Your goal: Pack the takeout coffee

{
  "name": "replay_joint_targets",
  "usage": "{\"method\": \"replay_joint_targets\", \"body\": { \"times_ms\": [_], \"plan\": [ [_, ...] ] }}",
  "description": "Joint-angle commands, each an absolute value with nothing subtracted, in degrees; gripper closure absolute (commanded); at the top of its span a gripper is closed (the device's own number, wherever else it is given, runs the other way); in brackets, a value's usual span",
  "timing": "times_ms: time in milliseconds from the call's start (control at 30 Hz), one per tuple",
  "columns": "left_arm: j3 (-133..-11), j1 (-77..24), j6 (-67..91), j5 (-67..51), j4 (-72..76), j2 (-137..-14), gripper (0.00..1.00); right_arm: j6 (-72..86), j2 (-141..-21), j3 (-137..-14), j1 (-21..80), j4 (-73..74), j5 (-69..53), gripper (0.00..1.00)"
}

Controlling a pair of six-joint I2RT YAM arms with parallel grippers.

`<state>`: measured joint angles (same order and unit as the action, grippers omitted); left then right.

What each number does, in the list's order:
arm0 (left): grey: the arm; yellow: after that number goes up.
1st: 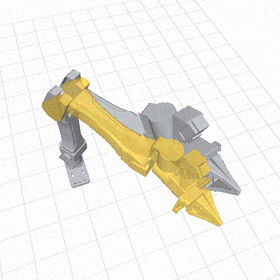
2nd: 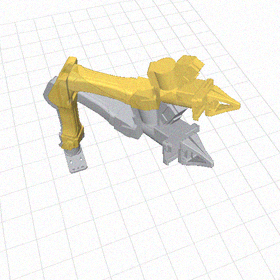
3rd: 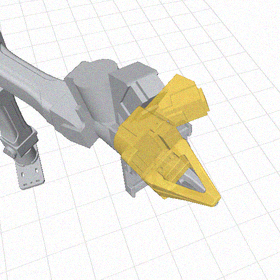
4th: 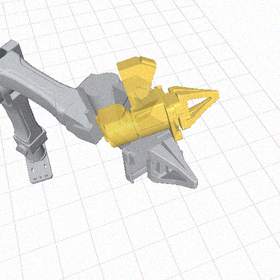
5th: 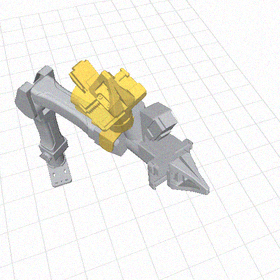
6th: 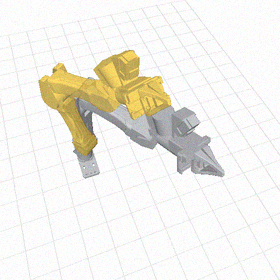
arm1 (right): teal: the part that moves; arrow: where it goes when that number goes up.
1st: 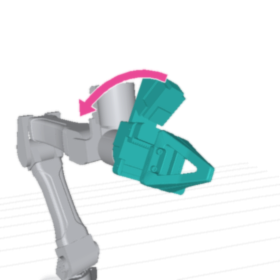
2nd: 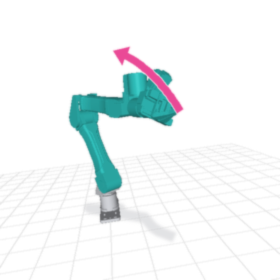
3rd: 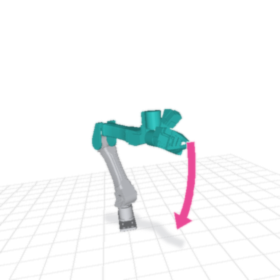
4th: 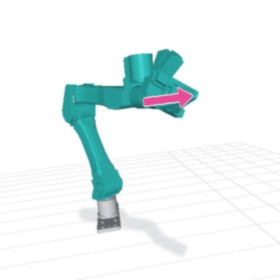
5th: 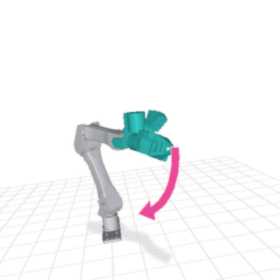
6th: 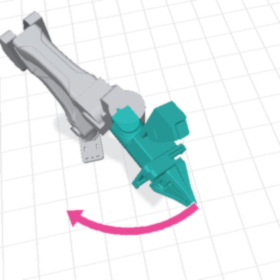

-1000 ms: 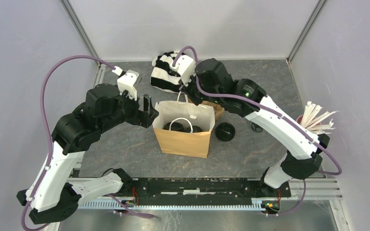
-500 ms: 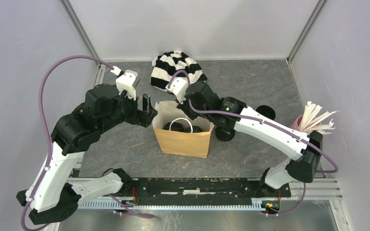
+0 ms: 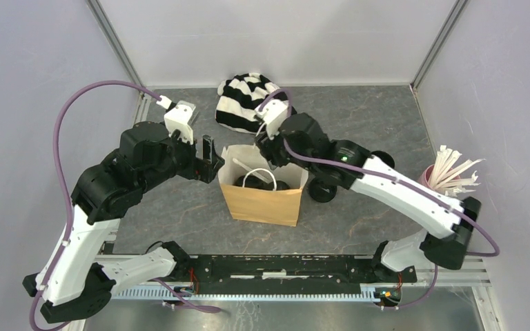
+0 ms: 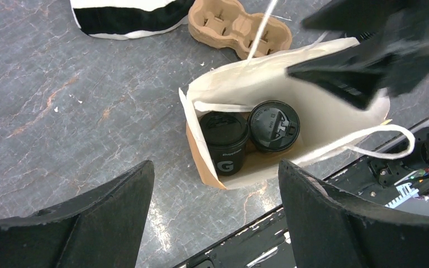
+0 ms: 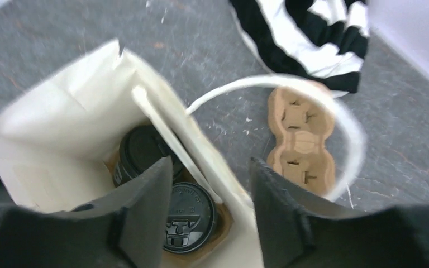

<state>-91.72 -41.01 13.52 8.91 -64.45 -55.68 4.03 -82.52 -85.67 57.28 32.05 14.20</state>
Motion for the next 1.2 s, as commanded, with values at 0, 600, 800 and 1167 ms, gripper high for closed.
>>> {"method": "replay_joint_targets", "body": {
  "times_ms": [0,600,800,1167],
  "plan": [
    [-91.7,-41.4,11.0,8.6,-63.8,-55.2,0.12,9.5,-73.4,-91.7,57.5,36.1,23.1,0.35],
    [-89.2,-42.3,9.5,7.4,-62.7,-54.8,0.09,17.4,-63.1,-74.2,-0.5,53.8,27.2,0.33],
    [-87.8,-46.1,8.0,12.2,-63.3,-54.4,0.07,13.6,-64.5,-74.6,-7.9,54.8,33.1,0.42],
    [-85.7,-48.0,7.8,14.8,-63.2,-53.9,0.05,6.3,-67.4,-69.2,-14.4,47.9,29.0,0.48]
  ]
}}
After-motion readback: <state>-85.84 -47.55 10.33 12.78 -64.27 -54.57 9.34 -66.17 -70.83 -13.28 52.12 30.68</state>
